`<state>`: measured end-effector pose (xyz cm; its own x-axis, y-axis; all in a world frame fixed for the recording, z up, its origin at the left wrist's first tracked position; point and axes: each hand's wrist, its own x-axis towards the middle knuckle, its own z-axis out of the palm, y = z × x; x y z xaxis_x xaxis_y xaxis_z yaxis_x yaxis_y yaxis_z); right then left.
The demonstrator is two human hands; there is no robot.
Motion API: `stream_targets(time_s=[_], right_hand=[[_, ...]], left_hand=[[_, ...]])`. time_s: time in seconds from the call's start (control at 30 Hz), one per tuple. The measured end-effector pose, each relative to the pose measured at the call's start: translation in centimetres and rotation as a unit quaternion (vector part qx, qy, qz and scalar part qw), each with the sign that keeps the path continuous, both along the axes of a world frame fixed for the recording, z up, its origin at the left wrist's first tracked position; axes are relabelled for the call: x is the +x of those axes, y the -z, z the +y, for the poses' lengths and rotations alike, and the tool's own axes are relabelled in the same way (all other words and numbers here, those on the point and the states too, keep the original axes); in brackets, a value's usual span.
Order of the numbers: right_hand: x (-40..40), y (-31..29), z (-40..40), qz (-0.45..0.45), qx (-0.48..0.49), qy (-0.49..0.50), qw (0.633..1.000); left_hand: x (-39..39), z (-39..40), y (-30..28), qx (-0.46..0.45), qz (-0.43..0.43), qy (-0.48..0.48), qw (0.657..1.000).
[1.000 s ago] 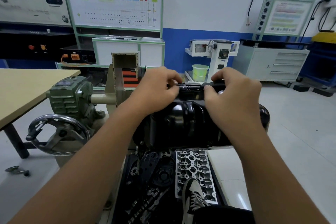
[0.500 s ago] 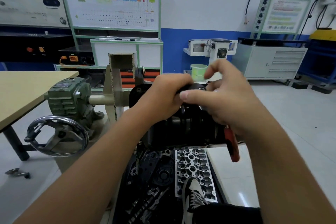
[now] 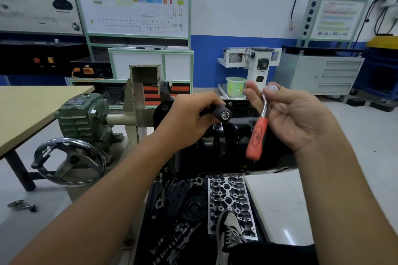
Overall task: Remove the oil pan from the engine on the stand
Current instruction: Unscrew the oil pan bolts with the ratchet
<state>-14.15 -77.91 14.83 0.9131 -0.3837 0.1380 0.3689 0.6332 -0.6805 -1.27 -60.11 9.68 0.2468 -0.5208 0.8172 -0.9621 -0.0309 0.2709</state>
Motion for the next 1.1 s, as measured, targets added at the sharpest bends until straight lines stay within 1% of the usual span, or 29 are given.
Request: stream_targets(time_s=[0.1,0.13,0.17,0.2,0.23,0.27,0.3,0.33,0.37,0.5,0.67,1.1], right_hand=[[0.6,0.4,0.5,-0.040,0.107,-0.003,0.994],[0.7,0.6,0.7,-0.046,0.129,-0.011,0.991],[0.8,0.8,0.9,-0.049,0.129,-0.018,0.990],[0.9,1.1,1.0,-0.043,0.095,-0.017,0.994],[0.9,1.4,1.1,-0.025,0.023,-0.009,0.999],[0.8,1.5,1.2,0.000,-0.075,0.001,0.997],[0.6,1.4,1.3,0.018,-0.168,0.008,0.986],[0.2,1.3,1.3,0.024,-0.233,0.006,0.972],[-0.1,1.1,1.2,0.020,-0.266,-0.003,0.964],[-1.7,0.1,-0.2,-0.012,-0.293,-0.030,0.956],[-2.4,-0.2,0.3,-0.042,-0.299,-0.112,0.947],[-2.6,0.2,0.8,-0.064,-0.384,-0.102,0.915]], left_hand=[[-0.2,-0.1,0.0,-0.002,-0.003,0.001,1.000],[-0.3,-0.1,-0.1,-0.002,-0.004,0.002,1.000],[-0.4,-0.1,-0.1,-0.002,-0.008,0.000,1.000],[-0.5,-0.2,-0.1,-0.004,-0.015,-0.007,1.000],[-0.7,-0.3,-0.2,-0.008,-0.024,-0.017,1.000],[-0.8,-0.4,-0.1,-0.012,-0.028,-0.027,0.999],[-0.9,-0.5,-0.1,-0.014,-0.026,-0.034,0.999],[-1.1,-0.7,-0.1,-0.014,-0.017,-0.036,0.999],[-1.2,-0.8,-0.1,-0.013,-0.012,-0.037,0.999],[-1.9,-1.0,-0.1,-0.008,-0.035,-0.055,0.998],[-2.0,-1.1,-0.3,-0.009,-0.017,-0.048,0.999],[-2.4,-1.3,-0.3,-0.012,-0.004,-0.058,0.998]])
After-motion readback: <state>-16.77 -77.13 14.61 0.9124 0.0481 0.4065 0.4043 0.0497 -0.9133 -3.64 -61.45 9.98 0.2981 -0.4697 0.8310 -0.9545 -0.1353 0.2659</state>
